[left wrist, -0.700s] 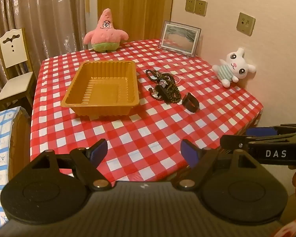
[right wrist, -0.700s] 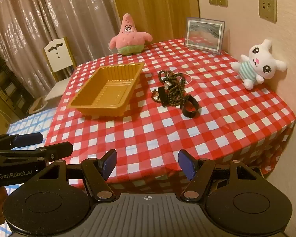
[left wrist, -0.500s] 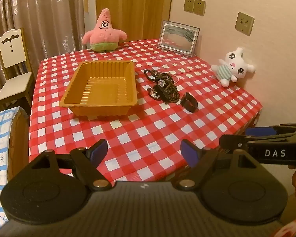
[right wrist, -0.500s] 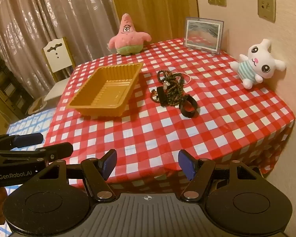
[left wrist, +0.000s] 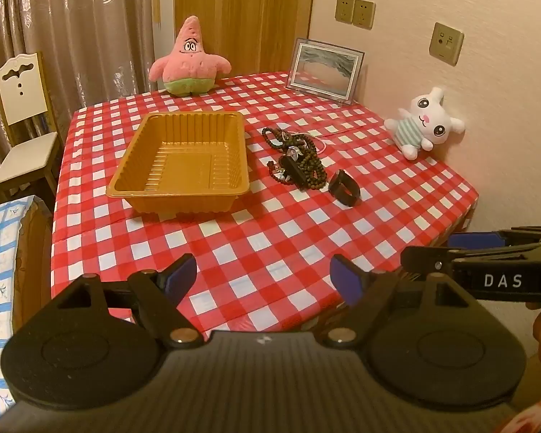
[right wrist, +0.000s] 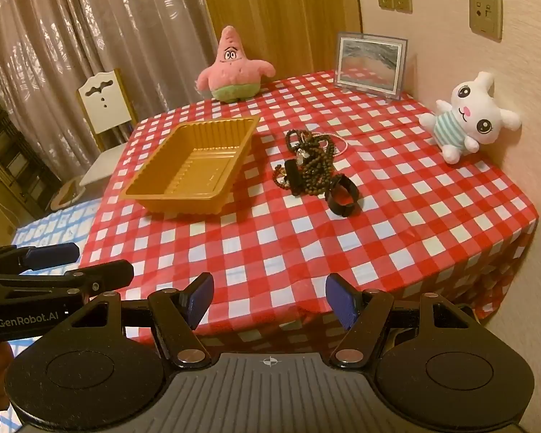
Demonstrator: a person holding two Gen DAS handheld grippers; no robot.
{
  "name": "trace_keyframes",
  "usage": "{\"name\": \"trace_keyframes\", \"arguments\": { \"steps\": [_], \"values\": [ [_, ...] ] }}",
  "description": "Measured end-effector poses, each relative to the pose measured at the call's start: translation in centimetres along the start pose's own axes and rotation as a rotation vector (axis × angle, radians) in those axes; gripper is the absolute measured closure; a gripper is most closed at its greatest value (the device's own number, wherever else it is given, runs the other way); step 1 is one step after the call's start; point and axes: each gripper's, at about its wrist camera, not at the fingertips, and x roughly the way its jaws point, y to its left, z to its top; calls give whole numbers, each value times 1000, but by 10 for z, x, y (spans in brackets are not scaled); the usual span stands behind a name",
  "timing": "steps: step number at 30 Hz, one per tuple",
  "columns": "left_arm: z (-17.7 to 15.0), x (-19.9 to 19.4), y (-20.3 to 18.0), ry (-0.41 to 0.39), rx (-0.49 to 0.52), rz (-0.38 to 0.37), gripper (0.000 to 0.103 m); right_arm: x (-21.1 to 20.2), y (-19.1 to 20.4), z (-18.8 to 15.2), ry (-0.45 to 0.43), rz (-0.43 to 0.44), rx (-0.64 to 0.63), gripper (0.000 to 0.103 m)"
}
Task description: Organize jewelry
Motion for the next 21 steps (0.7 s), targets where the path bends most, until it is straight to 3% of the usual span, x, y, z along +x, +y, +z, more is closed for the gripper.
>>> {"name": "trace_keyframes", "arguments": {
  "steps": [21],
  "values": [
    [0,0,0,-1,0,-2,23,3,0,2,-2,-1,1,34]
  ]
}}
